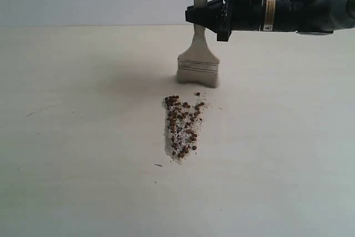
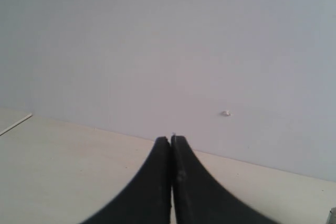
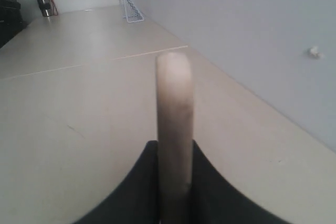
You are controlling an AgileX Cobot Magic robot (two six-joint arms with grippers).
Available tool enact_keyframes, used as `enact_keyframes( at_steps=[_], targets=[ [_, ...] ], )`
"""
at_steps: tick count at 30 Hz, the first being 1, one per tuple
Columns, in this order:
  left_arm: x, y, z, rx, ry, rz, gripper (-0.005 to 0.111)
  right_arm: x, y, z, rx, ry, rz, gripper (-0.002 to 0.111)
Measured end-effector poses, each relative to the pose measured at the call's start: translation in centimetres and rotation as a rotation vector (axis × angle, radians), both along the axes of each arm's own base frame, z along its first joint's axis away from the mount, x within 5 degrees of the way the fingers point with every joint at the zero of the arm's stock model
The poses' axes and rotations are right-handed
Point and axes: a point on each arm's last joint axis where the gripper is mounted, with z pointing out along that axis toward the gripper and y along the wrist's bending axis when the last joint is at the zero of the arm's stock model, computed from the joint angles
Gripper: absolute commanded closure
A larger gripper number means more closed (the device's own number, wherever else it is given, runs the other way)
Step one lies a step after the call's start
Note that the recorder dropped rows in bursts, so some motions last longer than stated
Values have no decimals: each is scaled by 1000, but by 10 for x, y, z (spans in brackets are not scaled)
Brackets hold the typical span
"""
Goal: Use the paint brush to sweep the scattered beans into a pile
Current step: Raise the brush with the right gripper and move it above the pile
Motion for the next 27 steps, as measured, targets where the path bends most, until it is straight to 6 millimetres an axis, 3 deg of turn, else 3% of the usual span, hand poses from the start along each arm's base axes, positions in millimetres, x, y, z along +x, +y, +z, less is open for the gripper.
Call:
enact_keyframes(
  at_steps=[7,17,23,27],
  targets=[
    [0,0,0,0,0,0,107,-5,2,-5,-24,140,31,108],
    [0,0,0,0,0,0,107,-22,48,-8,-40,258,134,108],
    [0,0,0,0,0,0,107,-25,49,-10,-59,323,148,108],
    [0,0,0,0,0,0,107,-26,50,-4,-64,246,174,108]
  ],
)
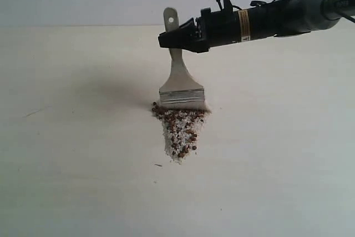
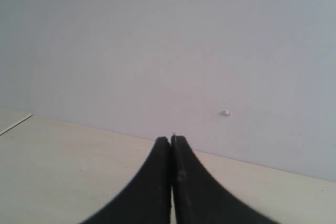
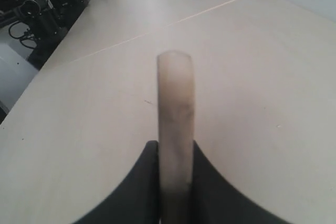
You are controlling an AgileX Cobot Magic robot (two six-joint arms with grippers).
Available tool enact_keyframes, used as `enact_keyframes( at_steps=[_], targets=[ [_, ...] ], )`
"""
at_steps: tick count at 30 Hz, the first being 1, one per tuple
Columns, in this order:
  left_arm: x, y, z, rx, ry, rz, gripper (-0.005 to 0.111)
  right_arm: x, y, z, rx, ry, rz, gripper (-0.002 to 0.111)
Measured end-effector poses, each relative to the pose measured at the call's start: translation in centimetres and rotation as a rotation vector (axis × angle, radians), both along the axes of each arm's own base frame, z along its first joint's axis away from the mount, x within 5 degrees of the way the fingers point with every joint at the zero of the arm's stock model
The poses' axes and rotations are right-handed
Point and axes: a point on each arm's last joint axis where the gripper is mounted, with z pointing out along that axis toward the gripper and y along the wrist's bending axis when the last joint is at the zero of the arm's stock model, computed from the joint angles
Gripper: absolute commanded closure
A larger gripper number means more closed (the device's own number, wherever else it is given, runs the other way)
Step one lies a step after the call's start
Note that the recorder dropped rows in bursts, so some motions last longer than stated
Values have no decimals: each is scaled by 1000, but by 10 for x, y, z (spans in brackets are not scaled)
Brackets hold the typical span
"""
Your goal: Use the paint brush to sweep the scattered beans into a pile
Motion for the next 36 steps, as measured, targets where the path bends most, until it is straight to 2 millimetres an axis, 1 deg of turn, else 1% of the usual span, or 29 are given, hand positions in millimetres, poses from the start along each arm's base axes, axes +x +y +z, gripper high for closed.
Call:
enact_keyframes(
  at_steps=[3,5,12,16,21,24,27,29,34,36],
  targets=[
    [0,0,0,0,0,0,107,5,1,14,-6,-80,13,108],
    [0,0,0,0,0,0,107,9,1,19,-9,-111,10,108],
    [0,0,0,0,0,0,107,20,3,40,30,-187,-21,108],
    [0,0,0,0,0,0,107,23,6,46,93,-175,-57,108],
    [0,0,0,0,0,0,107,20,20,53,160,-155,-70,108],
    [0,0,0,0,0,0,107,12,33,49,111,-202,-4,108],
    [0,0,0,0,0,0,107,6,41,42,56,-226,56,108],
    [0,0,0,0,0,0,107,5,42,37,47,-224,65,108],
    [0,0,0,0,0,0,107,7,42,17,29,-189,71,108],
    [0,0,0,0,0,0,107,7,43,13,31,-176,71,108]
  ],
)
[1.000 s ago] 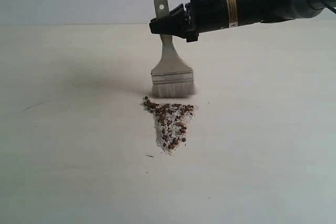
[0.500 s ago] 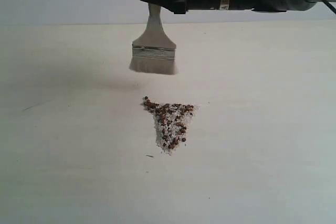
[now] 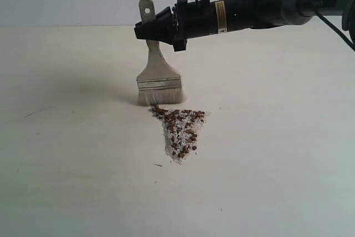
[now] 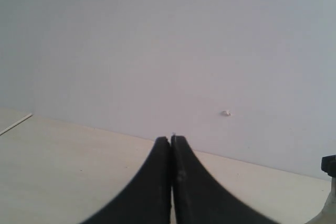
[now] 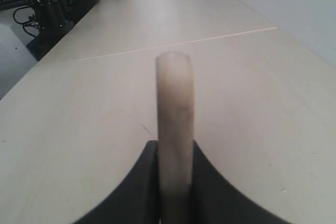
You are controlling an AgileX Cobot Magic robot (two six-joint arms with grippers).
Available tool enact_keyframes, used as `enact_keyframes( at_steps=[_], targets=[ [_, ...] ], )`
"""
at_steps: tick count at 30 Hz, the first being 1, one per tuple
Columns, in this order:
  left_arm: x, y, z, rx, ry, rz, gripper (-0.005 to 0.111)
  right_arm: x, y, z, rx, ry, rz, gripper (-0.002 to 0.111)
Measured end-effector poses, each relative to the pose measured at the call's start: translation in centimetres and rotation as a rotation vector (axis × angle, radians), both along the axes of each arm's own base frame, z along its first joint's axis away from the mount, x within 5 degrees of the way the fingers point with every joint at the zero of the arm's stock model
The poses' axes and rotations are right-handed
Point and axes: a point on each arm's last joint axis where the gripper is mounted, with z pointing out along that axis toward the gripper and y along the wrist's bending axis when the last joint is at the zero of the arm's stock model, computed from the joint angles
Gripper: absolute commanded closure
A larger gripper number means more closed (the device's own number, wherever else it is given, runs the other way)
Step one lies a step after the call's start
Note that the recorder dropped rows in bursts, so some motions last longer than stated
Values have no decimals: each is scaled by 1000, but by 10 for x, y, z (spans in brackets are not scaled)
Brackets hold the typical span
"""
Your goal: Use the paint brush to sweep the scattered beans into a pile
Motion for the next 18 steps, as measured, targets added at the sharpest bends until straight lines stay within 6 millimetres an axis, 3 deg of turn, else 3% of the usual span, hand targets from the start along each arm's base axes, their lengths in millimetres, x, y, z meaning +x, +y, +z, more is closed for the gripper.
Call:
enact_keyframes(
  at_steps=[7,18],
  targets=[
    [0,0,0,0,0,0,107,-2,-1,0,-36,52,16,108],
    [0,0,0,0,0,0,107,-7,-3,18,-102,31,43,108]
  ],
)
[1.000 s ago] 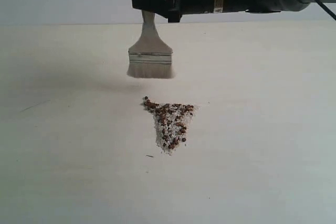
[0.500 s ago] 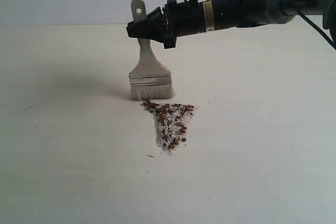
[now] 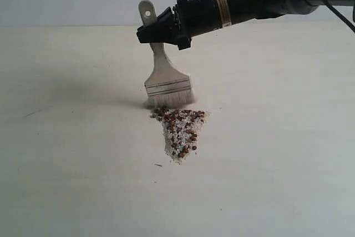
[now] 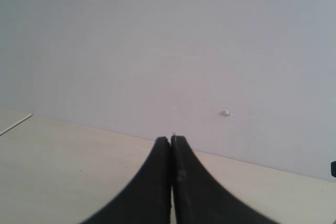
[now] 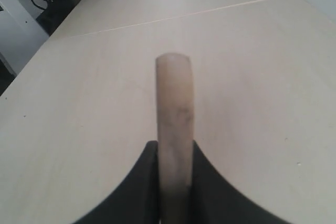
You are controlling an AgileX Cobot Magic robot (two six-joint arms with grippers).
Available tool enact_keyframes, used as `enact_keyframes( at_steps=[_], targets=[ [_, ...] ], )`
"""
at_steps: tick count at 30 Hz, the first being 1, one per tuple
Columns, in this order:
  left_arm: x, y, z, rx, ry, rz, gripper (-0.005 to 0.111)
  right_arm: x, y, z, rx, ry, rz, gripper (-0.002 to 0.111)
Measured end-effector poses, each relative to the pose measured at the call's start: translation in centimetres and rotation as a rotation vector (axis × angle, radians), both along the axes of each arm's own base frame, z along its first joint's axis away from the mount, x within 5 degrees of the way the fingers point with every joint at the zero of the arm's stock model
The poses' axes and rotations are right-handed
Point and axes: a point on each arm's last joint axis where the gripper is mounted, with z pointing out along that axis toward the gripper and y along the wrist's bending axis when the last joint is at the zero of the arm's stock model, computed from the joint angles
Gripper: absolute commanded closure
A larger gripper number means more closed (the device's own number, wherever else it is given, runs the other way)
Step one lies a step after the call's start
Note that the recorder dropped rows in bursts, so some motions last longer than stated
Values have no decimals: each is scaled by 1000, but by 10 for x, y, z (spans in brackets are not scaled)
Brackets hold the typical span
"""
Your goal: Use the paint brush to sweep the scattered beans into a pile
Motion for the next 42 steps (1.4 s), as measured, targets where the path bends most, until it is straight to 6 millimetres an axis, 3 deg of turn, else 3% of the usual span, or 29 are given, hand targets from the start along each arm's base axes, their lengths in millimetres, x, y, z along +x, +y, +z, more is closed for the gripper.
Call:
enact_keyframes(
  at_steps=[8,16,28,32,36,42],
  targets=[
    [0,0,0,0,0,0,107,-2,-3,22,11,-45,-5,108],
    [0,0,0,0,0,0,107,-8,-23,39,89,-4,-90,108],
    [0,0,0,0,0,0,107,-90,-47,23,122,0,-140,108],
    [0,0,0,0,0,0,107,-115,-51,27,115,-14,-135,108],
    [0,0,0,0,0,0,107,-137,-46,35,114,-28,-101,108],
    [0,0,0,0,0,0,107,-157,-34,26,100,-6,-44,108]
  ],
)
